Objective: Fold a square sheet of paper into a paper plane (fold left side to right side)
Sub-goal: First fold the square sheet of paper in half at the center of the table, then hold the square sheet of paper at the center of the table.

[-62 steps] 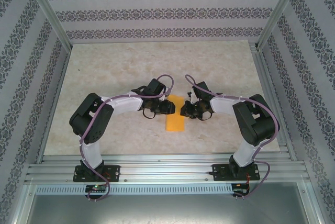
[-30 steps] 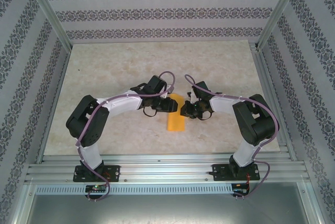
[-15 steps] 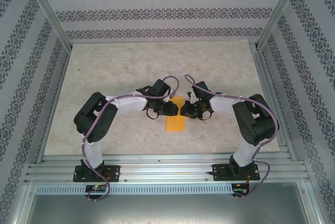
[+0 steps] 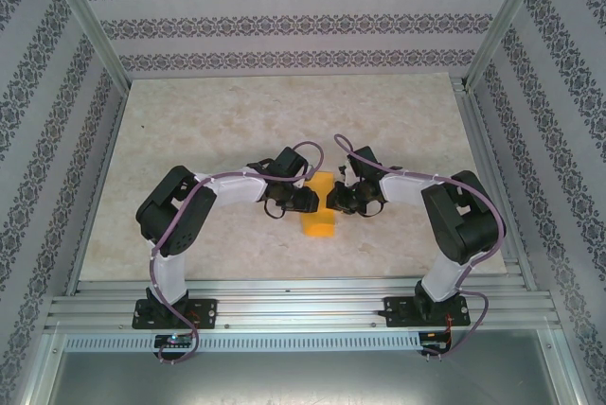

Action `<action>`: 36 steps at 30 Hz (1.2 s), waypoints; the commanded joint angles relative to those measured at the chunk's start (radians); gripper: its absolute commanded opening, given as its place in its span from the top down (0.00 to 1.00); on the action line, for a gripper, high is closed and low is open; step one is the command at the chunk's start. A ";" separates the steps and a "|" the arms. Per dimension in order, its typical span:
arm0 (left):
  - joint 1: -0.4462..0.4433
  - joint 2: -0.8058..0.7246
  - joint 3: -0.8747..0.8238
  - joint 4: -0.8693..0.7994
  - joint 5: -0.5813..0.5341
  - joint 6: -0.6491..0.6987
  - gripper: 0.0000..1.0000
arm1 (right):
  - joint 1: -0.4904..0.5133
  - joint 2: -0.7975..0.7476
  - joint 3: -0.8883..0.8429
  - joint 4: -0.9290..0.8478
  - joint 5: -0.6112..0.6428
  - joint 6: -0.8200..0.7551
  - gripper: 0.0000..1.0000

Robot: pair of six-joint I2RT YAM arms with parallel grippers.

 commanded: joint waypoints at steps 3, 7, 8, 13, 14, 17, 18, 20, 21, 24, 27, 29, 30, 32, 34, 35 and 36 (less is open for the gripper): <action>-0.005 0.023 -0.052 -0.027 -0.014 0.026 0.64 | -0.034 -0.083 0.059 0.003 -0.021 -0.008 0.85; -0.004 0.024 -0.056 -0.017 -0.010 0.023 0.64 | -0.037 -0.043 0.103 0.049 -0.032 0.031 0.85; -0.004 0.025 -0.056 -0.016 -0.012 0.022 0.64 | -0.034 -0.020 0.116 0.065 -0.041 0.043 0.85; -0.005 0.023 -0.057 -0.020 -0.016 0.025 0.64 | -0.010 0.063 0.171 0.119 -0.044 0.084 0.86; -0.004 0.024 -0.057 -0.020 -0.015 0.025 0.64 | -0.005 0.083 0.186 0.120 -0.045 0.088 0.86; -0.005 0.024 -0.055 -0.017 -0.013 0.026 0.64 | 0.001 0.125 0.201 0.139 -0.053 0.107 0.86; -0.005 0.024 -0.055 -0.017 -0.012 0.027 0.64 | 0.003 0.138 0.202 0.148 -0.054 0.113 0.86; -0.006 0.024 -0.056 -0.014 -0.009 0.029 0.64 | 0.008 0.158 0.208 0.153 -0.049 0.117 0.86; -0.005 0.023 -0.059 -0.013 -0.006 0.032 0.64 | 0.010 0.168 0.212 0.146 -0.041 0.115 0.86; -0.007 0.017 -0.068 -0.011 -0.005 0.047 0.64 | 0.011 0.199 0.223 0.110 -0.003 0.104 0.86; -0.009 -0.002 -0.084 -0.012 0.004 0.073 0.63 | 0.012 0.228 0.229 0.082 0.030 0.095 0.86; -0.012 -0.015 -0.097 -0.011 0.018 0.095 0.62 | 0.014 0.242 0.231 0.066 0.047 0.091 0.86; -0.014 -0.023 -0.105 -0.010 0.027 0.108 0.62 | 0.014 0.244 0.230 0.063 0.057 0.090 0.86; -0.019 -0.040 -0.122 -0.002 0.048 0.132 0.62 | 0.015 0.250 0.226 0.058 0.068 0.090 0.86; -0.027 -0.058 -0.140 0.005 0.068 0.160 0.62 | 0.018 0.253 0.223 0.058 0.076 0.092 0.87; -0.031 -0.065 -0.147 0.008 0.078 0.175 0.62 | 0.017 0.253 0.221 0.057 0.077 0.092 0.87; -0.035 -0.074 -0.155 0.009 0.083 0.188 0.62 | 0.018 0.254 0.221 0.053 0.080 0.092 0.87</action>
